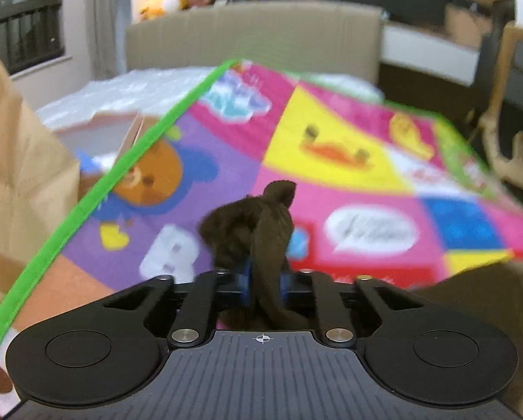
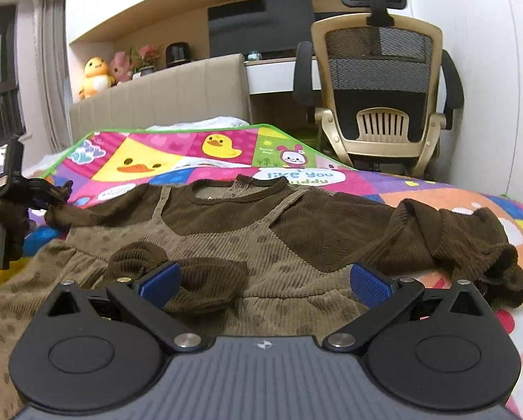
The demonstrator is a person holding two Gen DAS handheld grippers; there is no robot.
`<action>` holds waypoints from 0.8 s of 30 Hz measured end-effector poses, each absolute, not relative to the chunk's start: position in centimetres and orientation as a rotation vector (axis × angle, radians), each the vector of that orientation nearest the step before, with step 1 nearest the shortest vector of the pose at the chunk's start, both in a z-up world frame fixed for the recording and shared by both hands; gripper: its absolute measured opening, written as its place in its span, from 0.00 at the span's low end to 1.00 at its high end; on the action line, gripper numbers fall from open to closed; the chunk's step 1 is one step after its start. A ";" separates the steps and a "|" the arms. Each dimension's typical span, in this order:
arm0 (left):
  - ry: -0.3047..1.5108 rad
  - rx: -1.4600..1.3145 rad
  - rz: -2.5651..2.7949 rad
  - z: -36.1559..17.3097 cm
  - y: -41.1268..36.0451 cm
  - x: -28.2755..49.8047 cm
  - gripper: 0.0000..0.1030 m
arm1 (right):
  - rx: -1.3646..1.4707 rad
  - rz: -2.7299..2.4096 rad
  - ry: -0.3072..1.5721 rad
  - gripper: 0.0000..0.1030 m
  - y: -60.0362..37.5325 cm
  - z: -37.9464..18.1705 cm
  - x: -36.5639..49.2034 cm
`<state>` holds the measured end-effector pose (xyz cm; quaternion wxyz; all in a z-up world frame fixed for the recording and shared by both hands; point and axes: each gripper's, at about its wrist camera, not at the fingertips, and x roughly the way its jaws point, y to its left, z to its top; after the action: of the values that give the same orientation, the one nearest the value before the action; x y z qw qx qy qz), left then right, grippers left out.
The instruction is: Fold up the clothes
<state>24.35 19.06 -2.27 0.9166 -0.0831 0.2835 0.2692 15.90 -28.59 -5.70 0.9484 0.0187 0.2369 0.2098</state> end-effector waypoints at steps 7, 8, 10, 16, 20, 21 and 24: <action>0.336 -0.208 0.154 5.5 10.1 23.5 0.15 | 0.061 0.430 0.479 1.00 -28.9 -5.6 15.9; 0.329 -0.212 0.067 5.8 8.5 23.6 0.17 | 0.067 0.430 0.484 1.00 -28.9 -5.6 16.1; 0.368 -0.245 -0.107 5.2 5.8 24.0 0.33 | 0.085 0.426 0.498 1.00 -29.2 -5.7 16.3; 0.512 -0.115 -0.369 1.1 0.2 22.3 0.92 | 0.073 0.348 0.497 1.00 -30.3 -4.0 16.6; 0.531 -0.024 -0.323 -0.1 1.0 20.5 0.95 | 0.063 0.387 0.495 0.90 -29.9 -1.4 18.1; 0.545 -0.032 -0.307 -0.3 1.6 20.3 0.95 | 0.072 0.409 0.511 0.85 -29.4 -0.9 19.0; 0.570 -0.119 -0.245 -0.4 4.6 20.4 0.97 | 0.116 0.487 0.574 0.78 -26.6 -0.8 22.7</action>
<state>20.44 4.62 -0.39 0.9506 -0.0583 0.2801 -0.1205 22.68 -26.59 -0.77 0.9284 0.0564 0.2800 0.2377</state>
